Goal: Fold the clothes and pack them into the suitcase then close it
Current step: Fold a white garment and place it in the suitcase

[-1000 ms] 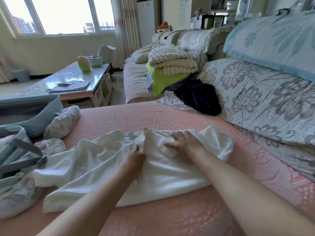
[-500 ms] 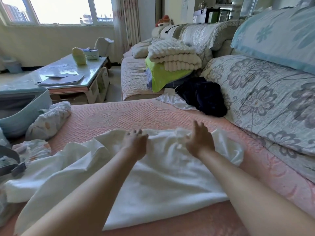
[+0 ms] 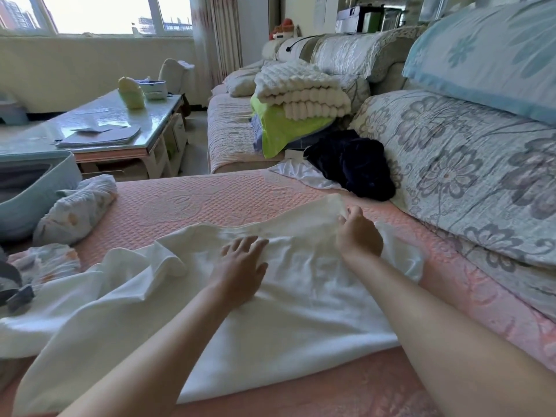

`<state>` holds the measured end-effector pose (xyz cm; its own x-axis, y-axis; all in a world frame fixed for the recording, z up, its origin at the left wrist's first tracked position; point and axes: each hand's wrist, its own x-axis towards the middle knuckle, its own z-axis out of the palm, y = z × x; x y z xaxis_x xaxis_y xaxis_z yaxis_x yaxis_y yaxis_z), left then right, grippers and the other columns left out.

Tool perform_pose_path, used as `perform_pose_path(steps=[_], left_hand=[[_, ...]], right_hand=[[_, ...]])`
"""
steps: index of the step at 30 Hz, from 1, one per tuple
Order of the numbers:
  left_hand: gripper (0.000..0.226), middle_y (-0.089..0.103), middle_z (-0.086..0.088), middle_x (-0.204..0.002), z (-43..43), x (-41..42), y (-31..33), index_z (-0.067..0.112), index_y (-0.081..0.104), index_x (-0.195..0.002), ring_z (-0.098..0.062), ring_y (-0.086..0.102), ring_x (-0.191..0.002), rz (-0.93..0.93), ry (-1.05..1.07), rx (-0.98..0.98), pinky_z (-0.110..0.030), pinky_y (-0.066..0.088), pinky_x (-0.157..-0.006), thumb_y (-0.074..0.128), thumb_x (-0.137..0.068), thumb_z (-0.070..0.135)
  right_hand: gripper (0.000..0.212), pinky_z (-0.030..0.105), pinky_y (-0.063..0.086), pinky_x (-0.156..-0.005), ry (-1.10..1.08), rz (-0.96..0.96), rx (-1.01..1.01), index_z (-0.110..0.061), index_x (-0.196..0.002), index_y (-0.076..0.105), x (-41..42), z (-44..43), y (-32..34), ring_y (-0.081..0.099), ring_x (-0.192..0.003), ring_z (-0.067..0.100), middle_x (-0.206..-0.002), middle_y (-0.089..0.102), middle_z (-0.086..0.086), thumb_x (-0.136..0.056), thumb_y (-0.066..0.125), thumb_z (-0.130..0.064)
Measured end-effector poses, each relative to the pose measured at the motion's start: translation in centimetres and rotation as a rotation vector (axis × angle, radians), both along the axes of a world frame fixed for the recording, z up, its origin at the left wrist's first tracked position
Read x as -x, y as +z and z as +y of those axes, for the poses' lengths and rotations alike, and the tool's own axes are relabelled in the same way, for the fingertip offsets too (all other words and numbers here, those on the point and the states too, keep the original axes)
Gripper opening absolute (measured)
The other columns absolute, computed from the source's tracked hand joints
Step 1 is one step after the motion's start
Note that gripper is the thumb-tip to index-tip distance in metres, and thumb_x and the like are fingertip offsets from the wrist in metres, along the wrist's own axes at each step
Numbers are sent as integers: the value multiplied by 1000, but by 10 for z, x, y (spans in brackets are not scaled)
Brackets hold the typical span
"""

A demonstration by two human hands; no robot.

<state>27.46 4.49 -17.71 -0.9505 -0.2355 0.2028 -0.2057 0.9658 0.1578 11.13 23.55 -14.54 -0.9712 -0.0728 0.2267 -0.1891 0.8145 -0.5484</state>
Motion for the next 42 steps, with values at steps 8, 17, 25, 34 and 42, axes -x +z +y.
perform_pose_path(steps=[8,17,25,34,42], left_hand=[[47,56,11,-107,54,-53,-2,33,60,-101,-15,53,-104,5,-195,-57,-31,42,-75,35,-84,69],[39,60,17,-127,76,-89,-11,37,67,-123,-12,54,-118,30,-198,-140,-30,47,-96,60,-88,53],[37,66,10,-123,77,-105,-20,31,71,-117,-13,59,-112,181,-249,-82,-28,52,-90,59,-89,51],[24,63,3,-89,86,-99,-15,16,63,-87,-17,60,-83,420,-239,-80,-30,48,-65,43,-94,28],[21,64,2,-87,90,-125,4,29,42,-96,-28,60,-74,23,-383,-111,-37,46,-59,32,-99,47]], right_hand=[[47,41,44,-87,105,-199,-220,-6,-141,32,-53,49,11,53,-120,38,-143,35,20,-101,44,-26],[28,37,49,-85,107,-183,-391,-9,-113,62,-117,105,12,64,-107,33,-116,67,12,-101,39,-20],[36,36,49,-89,36,-275,-108,-8,-121,63,-116,118,16,62,-111,36,-121,66,19,-104,34,-22],[40,37,49,-77,114,-137,-211,-18,-140,38,-114,119,12,63,-104,33,-124,62,13,-102,30,-14],[48,37,45,-83,293,-122,-506,-31,-136,42,-123,127,21,64,-106,30,-121,64,8,-93,37,-12]])
